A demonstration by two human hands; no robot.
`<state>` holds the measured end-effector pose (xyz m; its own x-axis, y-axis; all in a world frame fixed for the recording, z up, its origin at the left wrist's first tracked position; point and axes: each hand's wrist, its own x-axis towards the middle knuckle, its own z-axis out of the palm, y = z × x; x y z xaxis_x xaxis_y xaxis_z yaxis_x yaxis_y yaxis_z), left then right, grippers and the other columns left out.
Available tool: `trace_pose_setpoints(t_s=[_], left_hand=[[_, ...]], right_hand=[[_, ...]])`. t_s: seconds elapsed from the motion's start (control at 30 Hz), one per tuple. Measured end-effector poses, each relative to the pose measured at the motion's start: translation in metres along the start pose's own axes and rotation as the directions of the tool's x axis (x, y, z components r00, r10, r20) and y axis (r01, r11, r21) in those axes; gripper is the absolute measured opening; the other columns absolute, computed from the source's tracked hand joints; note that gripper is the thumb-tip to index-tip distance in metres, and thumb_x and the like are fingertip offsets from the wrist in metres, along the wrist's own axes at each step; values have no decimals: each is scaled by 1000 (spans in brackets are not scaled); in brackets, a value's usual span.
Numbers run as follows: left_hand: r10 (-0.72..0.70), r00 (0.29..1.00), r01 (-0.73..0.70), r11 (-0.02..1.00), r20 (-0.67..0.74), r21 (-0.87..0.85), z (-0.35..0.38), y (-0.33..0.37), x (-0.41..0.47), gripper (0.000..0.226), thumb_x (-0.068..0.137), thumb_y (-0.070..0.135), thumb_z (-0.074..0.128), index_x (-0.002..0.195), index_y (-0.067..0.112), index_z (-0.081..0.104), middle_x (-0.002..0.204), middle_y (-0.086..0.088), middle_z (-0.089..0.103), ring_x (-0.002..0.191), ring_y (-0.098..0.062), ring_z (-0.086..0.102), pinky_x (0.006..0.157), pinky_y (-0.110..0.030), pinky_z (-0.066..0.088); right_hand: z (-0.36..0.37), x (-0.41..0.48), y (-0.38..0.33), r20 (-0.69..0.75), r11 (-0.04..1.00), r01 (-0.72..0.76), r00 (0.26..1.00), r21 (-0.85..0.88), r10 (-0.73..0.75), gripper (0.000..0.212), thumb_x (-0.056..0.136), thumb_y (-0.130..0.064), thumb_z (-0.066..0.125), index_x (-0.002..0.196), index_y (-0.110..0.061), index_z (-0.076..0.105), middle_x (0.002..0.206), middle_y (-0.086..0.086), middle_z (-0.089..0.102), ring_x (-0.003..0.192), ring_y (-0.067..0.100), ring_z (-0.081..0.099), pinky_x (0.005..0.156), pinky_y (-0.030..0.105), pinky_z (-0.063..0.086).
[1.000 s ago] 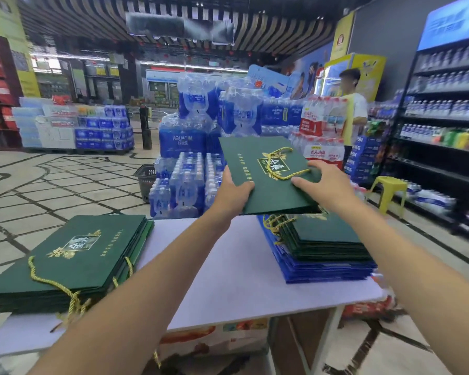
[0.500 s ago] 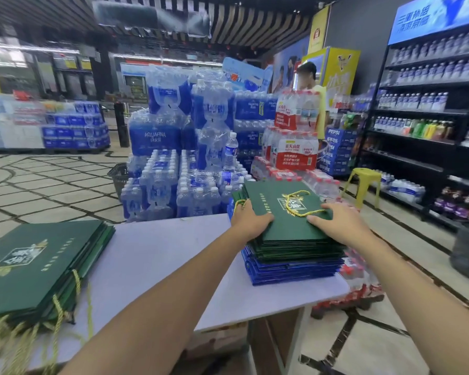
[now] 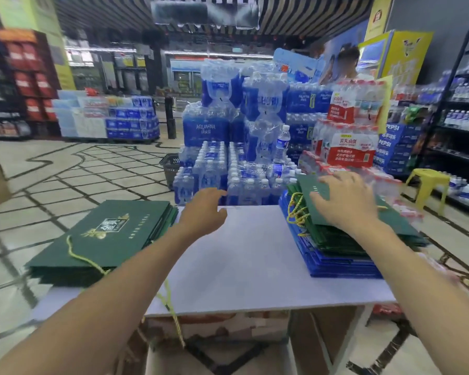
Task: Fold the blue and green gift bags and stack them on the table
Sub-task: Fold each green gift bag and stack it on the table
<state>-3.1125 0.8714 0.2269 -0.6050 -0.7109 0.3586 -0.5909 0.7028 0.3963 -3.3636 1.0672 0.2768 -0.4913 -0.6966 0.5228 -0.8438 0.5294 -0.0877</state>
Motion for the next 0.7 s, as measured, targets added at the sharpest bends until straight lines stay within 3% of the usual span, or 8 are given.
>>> trace_pose_setpoints(t_s=[0.13,0.23,0.33,0.47,0.57,0.7], left_hand=[[-166,986,168,952,-30,257,-38,-76,-21,56,85,37,53,139,24,54,142,-4,55,134,-30,47,104,-51,48],[-368,929,318,853,46,414,-57,-122,-45,73,93,57,50,156,24,34,165,-8,28,153,-33,21,120,-61,25],[-556,802,420,786,220,454,-62,-151,-68,104,84,88,42,164,30,12,173,-6,4,158,-38,3,122,-67,11],[-548,796,420,806,257,417,-50,-156,-80,99,85,85,42,164,35,11,173,-5,4,158,-39,2,121,-70,6],[-519,819,417,831,246,368,-44,-143,-76,84,91,73,39,163,37,14,173,-2,5,157,-39,2,120,-72,4],[-407,877,319,891,256,322,-36,-110,-64,83,89,73,32,162,37,18,172,-1,11,156,-37,12,122,-68,11]], right_hand=[[30,-18,-78,19,913,263,959,312,-283,43,96,-42,61,134,-23,63,138,0,59,129,25,50,105,45,45],[74,-38,-113,193,873,231,921,429,-339,49,99,-47,58,144,-27,53,148,-5,50,136,18,45,110,41,42],[123,-62,-122,353,906,142,888,398,-294,57,101,-52,53,151,-25,44,156,-3,41,143,20,38,116,39,34],[155,-83,-118,405,950,115,884,292,-232,59,103,-54,41,154,-24,41,162,-2,36,149,20,31,120,37,26],[153,-84,-119,364,937,147,893,317,-263,55,105,-48,43,153,-23,43,159,-4,40,147,18,34,119,34,25],[153,-87,-117,348,911,98,904,402,-250,53,104,-47,46,152,-23,45,158,-5,43,146,17,36,119,34,27]])
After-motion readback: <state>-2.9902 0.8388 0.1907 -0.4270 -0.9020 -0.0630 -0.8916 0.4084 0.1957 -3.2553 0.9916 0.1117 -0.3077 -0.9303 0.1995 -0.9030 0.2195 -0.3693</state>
